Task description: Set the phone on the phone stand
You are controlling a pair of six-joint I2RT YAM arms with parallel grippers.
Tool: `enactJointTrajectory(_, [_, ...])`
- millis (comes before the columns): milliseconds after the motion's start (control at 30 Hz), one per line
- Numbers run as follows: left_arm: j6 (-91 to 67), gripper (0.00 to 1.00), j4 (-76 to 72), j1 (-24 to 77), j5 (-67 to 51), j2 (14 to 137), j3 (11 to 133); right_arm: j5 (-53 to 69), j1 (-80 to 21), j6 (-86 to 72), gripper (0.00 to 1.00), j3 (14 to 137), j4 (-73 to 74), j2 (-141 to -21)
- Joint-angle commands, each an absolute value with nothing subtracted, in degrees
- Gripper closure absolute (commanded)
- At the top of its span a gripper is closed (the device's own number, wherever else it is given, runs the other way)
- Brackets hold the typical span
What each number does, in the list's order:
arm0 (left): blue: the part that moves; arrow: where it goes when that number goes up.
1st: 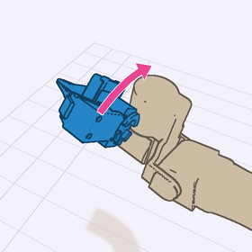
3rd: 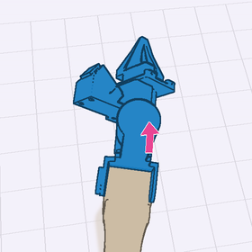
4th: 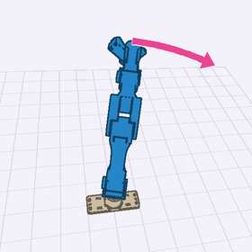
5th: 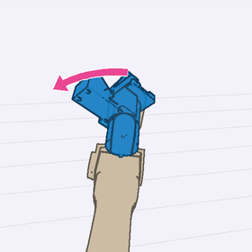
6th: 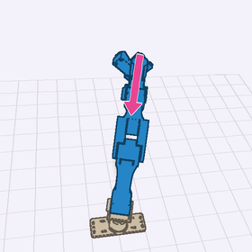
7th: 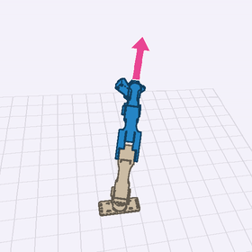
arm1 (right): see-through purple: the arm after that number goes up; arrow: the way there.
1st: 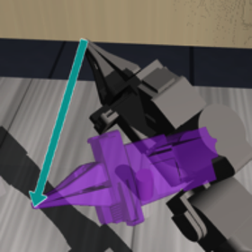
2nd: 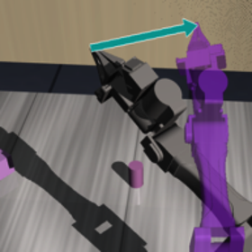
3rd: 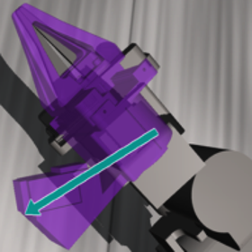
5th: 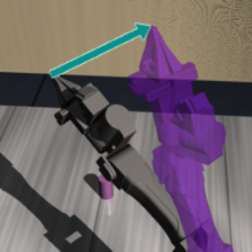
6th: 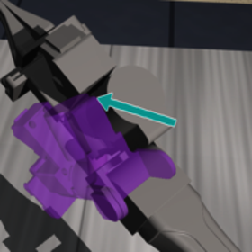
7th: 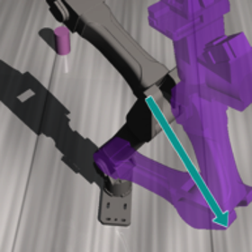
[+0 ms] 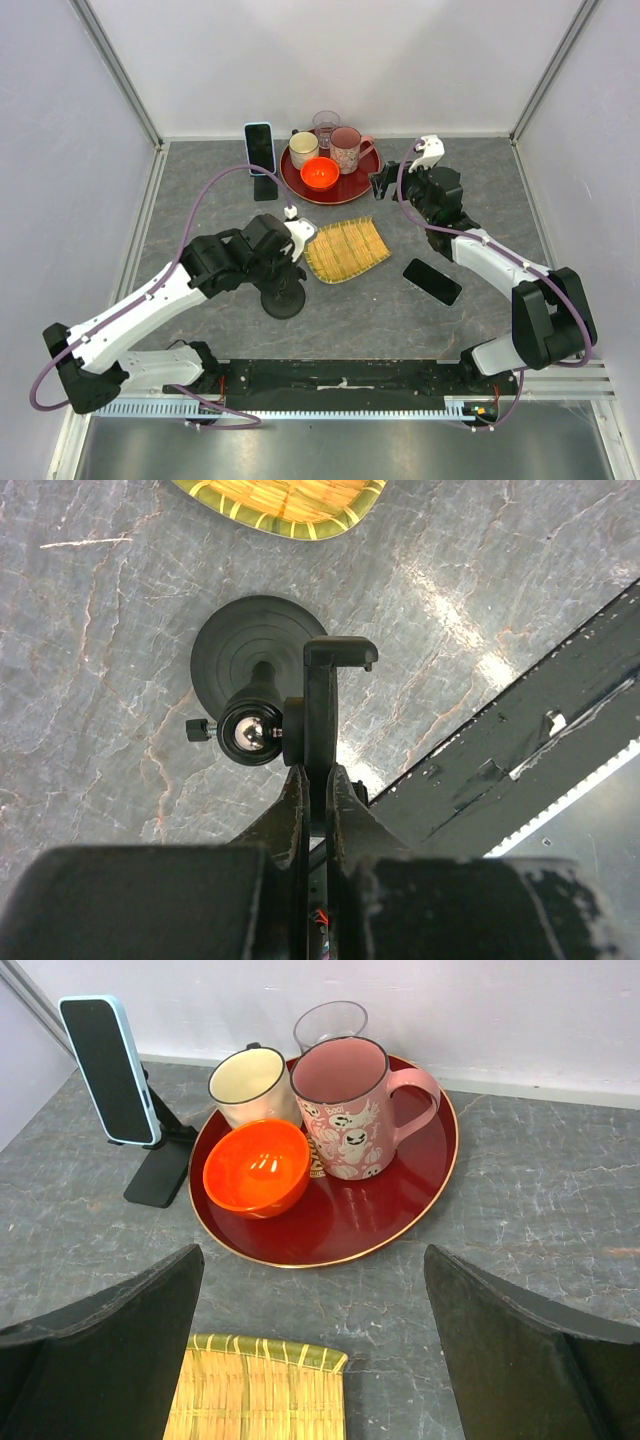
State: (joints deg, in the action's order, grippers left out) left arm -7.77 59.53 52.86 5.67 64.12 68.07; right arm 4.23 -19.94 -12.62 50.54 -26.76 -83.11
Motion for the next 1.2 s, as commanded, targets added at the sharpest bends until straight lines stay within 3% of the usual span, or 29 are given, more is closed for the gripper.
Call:
enactJointTrajectory(0, [-1.59, 0.98, 55.37, 50.37, 0.35, 61.87, 70.13, 5.27, -20.30, -12.39, 0.02, 53.09, -28.30, -83.32])
enactJointTrajectory(233, [-0.09, 0.98, 55.55, 46.32, -4.48, 63.19, 69.79, 5.62, -20.57, -12.30, 0.02, 53.26, -28.21, -83.58])
enactJointTrajectory(367, [-0.44, 0.96, 55.72, 45.97, -0.10, 63.98, 67.68, 5.71, -20.74, -12.39, 0.02, 53.44, -28.21, -83.85])
enactJointTrajectory(567, [-5.17, 0.59, 58.36, 45.44, 8.08, 63.11, 68.64, 5.89, -21.09, -12.39, 0.02, 53.88, -28.21, -84.29])
enactJointTrajectory(633, [-6.32, 0.37, 59.32, 45.27, 8.70, 62.84, 69.60, 5.89, -21.18, -12.39, 0.02, 53.96, -28.13, -84.55])
enactJointTrajectory(667, [-7.46, 0.21, 59.59, 45.35, 8.88, 62.58, 69.87, 5.89, -21.27, -12.57, 0.02, 54.14, -28.13, -84.72])
enactJointTrajectory(733, [-9.48, 0.17, 60.12, 45.26, 8.70, 62.23, 70.75, 5.89, -21.44, -12.48, 0.02, 54.40, -28.04, -84.81])
enactJointTrajectory(833, [-12.64, 0.17, 60.12, 45.26, 7.13, 61.44, 70.84, 5.89, -21.97, -12.22, 0.02, 54.67, -27.77, -84.99])
enactJointTrajectory(1167, [-15.03, 0.31, 57.66, 45.26, 1.58, 62.58, 66.89, 5.45, -22.68, -11.95, 0.02, 54.93, -27.42, -85.08])
